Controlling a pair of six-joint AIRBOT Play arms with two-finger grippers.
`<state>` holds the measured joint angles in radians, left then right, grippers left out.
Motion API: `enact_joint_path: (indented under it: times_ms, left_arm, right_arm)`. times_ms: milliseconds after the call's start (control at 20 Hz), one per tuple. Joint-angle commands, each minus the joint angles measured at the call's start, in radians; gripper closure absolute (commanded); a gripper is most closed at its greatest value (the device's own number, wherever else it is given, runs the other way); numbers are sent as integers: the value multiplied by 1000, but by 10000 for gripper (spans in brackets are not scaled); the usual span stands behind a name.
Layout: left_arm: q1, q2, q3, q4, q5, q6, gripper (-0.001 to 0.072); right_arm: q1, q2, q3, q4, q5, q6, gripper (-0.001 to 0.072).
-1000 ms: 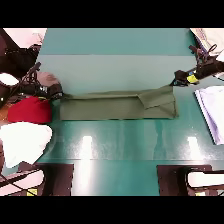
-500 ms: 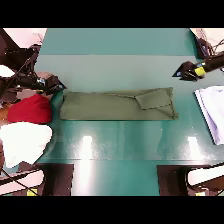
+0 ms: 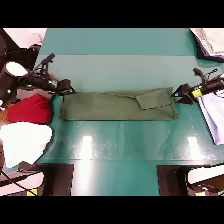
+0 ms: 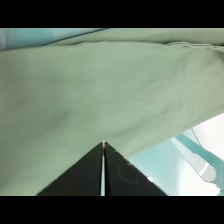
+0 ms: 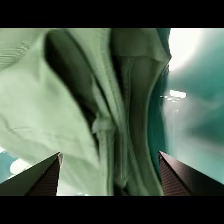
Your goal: Fold the shirts.
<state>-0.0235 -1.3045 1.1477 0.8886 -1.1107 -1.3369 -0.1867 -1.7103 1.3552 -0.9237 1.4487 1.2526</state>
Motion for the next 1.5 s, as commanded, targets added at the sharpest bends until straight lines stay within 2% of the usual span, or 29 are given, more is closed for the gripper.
enact_joint_path:
  times_ms: [0,100,150,200,250,300,350,550,650,850,1050,1450]
  left_arm:
    - [-94,0,1,2,81,2,675]
    - [-125,0,1,2,87,2,683]
    - [-136,0,1,2,89,2,683]
    - [-146,-2,1,1,97,1,683]
    - [-159,-3,1,1,111,0,683]
    - [-175,-10,2,0,123,-2,684]
    - [-199,-23,5,-1,137,-2,684]
    - [-315,-171,107,-3,140,-1,684]
    - [-373,-294,219,-8,121,-3,684]
    - [-480,-517,448,-8,90,-34,684]
    - [-543,-626,544,-10,150,-106,684]
    - [-554,-665,562,-56,281,-105,684]
  right_arm:
    - [25,-5,-86,16,-97,-43,28]
    - [51,-23,-84,17,-96,-47,58]
    - [64,-28,-84,17,-97,-51,132]
    - [80,-30,-84,17,-102,-70,231]
    - [91,-27,-84,16,-101,-88,389]
    - [98,-19,-84,16,-92,-105,616]
    - [101,-8,-84,15,-83,-118,693]
    - [98,121,-83,16,-31,-98,695]
    - [100,201,-51,16,7,-40,696]
    - [148,273,168,16,122,80,696]
    - [244,269,365,18,159,167,696]
    - [508,66,729,16,242,214,697]
